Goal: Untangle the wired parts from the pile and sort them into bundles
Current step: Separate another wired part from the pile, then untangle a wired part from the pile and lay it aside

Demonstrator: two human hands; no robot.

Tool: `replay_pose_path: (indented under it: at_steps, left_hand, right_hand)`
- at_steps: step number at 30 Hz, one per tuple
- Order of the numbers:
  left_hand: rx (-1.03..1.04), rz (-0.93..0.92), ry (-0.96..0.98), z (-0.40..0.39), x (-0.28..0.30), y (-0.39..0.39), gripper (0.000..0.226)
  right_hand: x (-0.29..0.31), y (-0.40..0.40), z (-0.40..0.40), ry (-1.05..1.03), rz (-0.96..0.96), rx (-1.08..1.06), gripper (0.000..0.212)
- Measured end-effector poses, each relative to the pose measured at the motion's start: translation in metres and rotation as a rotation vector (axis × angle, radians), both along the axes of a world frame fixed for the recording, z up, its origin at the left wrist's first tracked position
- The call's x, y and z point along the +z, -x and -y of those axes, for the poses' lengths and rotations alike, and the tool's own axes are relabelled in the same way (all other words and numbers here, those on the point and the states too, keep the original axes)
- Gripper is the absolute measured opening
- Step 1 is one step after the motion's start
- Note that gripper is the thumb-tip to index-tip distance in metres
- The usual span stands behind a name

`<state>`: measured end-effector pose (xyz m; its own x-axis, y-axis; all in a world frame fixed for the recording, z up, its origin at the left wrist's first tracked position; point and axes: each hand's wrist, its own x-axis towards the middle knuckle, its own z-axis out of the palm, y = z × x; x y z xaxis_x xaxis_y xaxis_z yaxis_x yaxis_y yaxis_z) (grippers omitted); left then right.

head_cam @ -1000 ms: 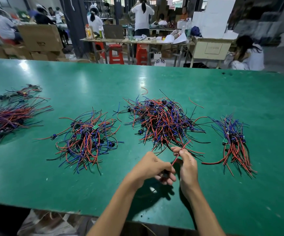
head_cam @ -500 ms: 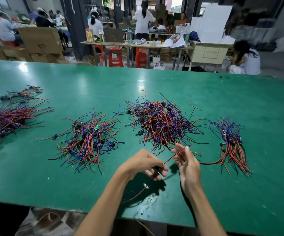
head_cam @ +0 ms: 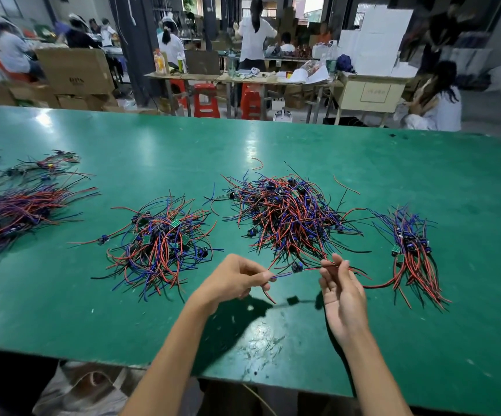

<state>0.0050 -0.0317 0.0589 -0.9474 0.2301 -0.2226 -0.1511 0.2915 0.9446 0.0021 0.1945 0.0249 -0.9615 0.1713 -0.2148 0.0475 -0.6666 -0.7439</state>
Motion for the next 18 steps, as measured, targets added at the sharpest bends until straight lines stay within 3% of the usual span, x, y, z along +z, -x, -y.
replay_pose_path:
  at_steps: [4,8,12,15,18]
  left_hand:
    - [0.066,-0.23,0.188,-0.004,0.0,0.002,0.017]
    - [0.061,-0.347,0.236,-0.002,0.006,0.001,0.014]
    - [0.055,-0.394,0.269,0.0,0.015,0.003,0.012]
    - [0.137,-0.388,0.23,-0.001,0.011,0.008,0.007]
    - [0.351,-0.493,0.348,-0.007,-0.007,0.015,0.025]
  right_hand:
    - [0.004,-0.001,0.005,-0.096,-0.002,0.053,0.021]
    - [0.013,-0.003,0.008,-0.257,0.001,0.22,0.031]
    - [0.025,-0.005,0.005,-0.088,0.026,0.387,0.033]
    - [0.038,0.008,-0.004,0.054,0.023,0.324,0.027]
    - [0.065,0.038,-0.028,0.164,-0.03,0.192,0.025]
